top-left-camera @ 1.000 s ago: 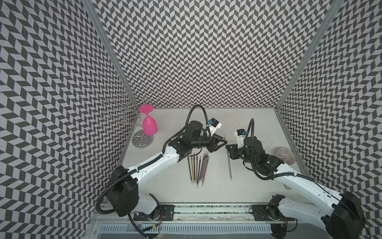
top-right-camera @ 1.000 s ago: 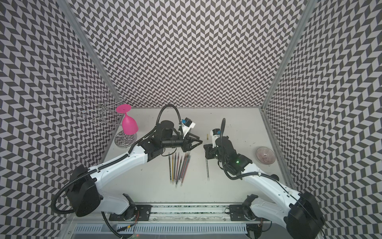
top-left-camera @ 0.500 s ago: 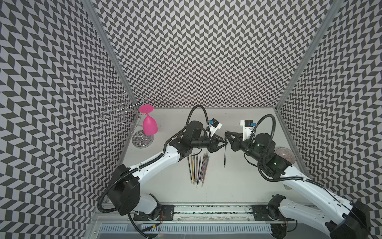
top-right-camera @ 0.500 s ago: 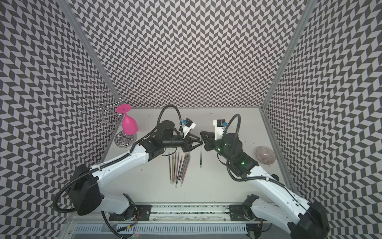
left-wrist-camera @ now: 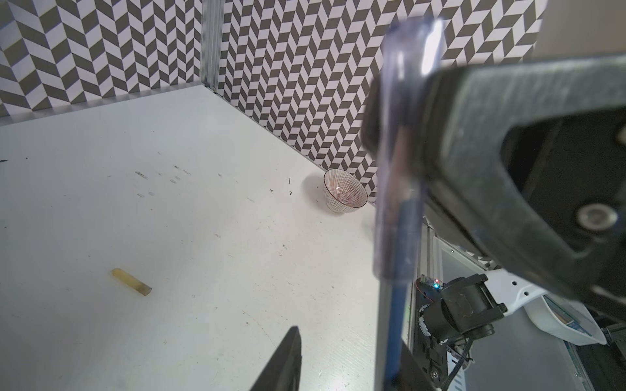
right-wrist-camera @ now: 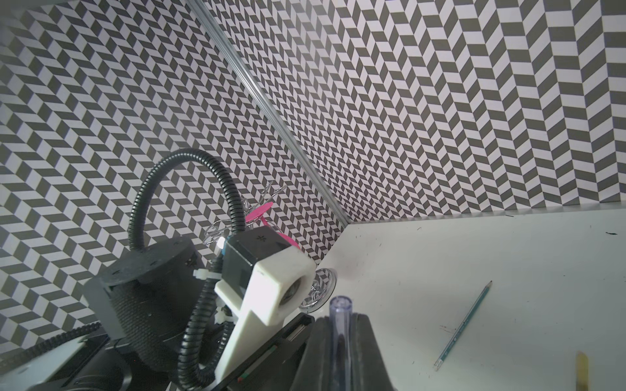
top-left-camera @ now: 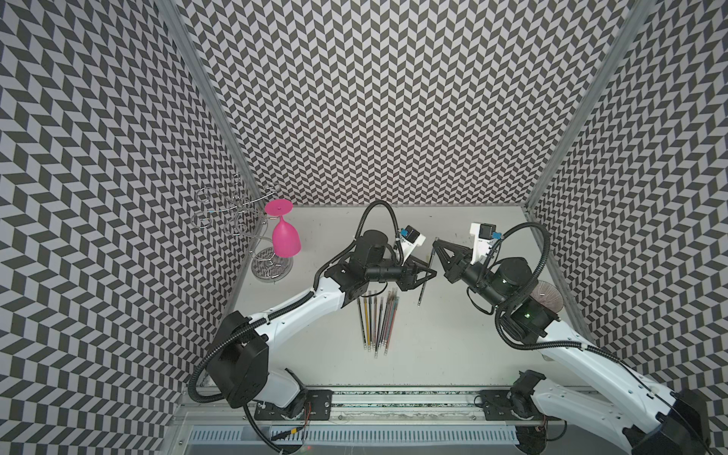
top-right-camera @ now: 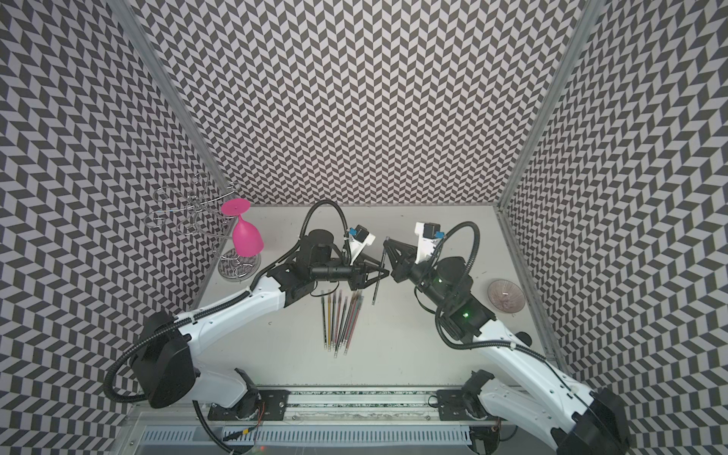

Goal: Remove the protective cover of the pencils
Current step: Pick up the pencil from the center of the board.

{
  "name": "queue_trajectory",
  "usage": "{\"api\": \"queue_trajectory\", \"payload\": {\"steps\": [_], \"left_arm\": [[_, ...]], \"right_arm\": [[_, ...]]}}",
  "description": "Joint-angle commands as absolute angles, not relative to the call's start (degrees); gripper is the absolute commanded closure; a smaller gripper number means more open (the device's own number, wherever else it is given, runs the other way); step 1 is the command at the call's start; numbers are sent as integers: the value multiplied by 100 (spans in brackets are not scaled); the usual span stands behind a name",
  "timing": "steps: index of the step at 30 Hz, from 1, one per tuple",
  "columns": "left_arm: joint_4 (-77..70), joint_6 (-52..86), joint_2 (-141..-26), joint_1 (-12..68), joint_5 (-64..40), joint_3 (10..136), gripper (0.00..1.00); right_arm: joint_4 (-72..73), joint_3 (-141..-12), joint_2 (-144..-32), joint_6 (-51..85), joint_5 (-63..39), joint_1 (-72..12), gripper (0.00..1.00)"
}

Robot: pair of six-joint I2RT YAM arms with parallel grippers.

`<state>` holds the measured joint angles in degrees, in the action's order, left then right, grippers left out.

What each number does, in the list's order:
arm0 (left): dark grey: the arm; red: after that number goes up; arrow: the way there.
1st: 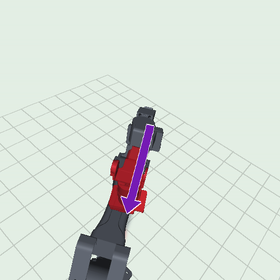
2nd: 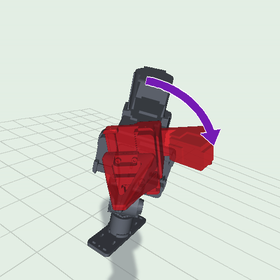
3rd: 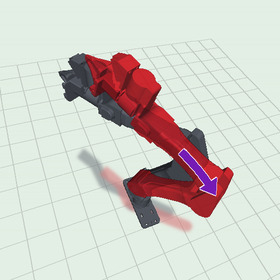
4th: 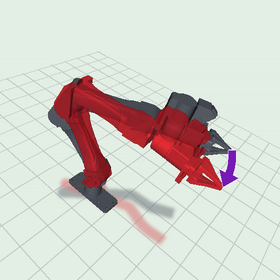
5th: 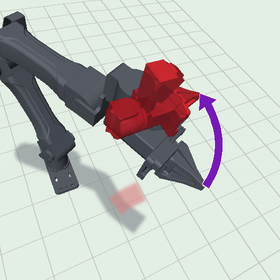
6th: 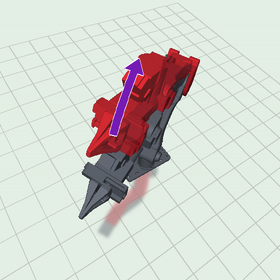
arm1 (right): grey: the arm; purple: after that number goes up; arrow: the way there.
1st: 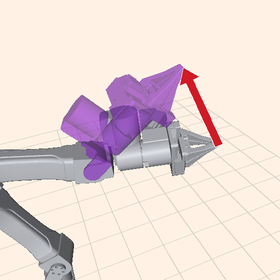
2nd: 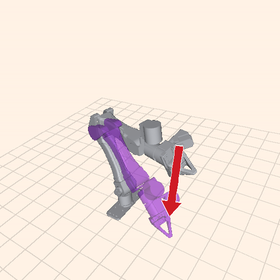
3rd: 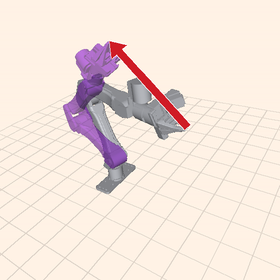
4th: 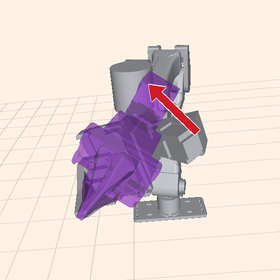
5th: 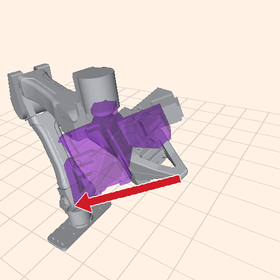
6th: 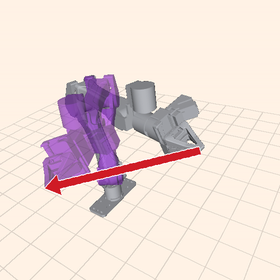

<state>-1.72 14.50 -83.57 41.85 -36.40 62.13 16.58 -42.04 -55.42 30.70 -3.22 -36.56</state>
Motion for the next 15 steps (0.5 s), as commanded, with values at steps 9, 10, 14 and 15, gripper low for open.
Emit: {"api": "queue_trajectory", "payload": {"steps": [9,10,14,15], "left_arm": [[14,1219,-8367,4189,-3655,6290,67],[45,1205,-8396,4188,-3669,6314,69],[181,1135,-8528,4195,-3742,6411,83],[190,1129,-8540,4199,-3761,6415,89]], "right_arm": [[1890,-4727,-5634,3058,617,-3605,100],[1891,-4737,-5634,3054,627,-3595,100],[1746,-4839,-5642,3028,677,-3473,100],[1688,-4867,-5658,3037,659,-3427,100]]}}
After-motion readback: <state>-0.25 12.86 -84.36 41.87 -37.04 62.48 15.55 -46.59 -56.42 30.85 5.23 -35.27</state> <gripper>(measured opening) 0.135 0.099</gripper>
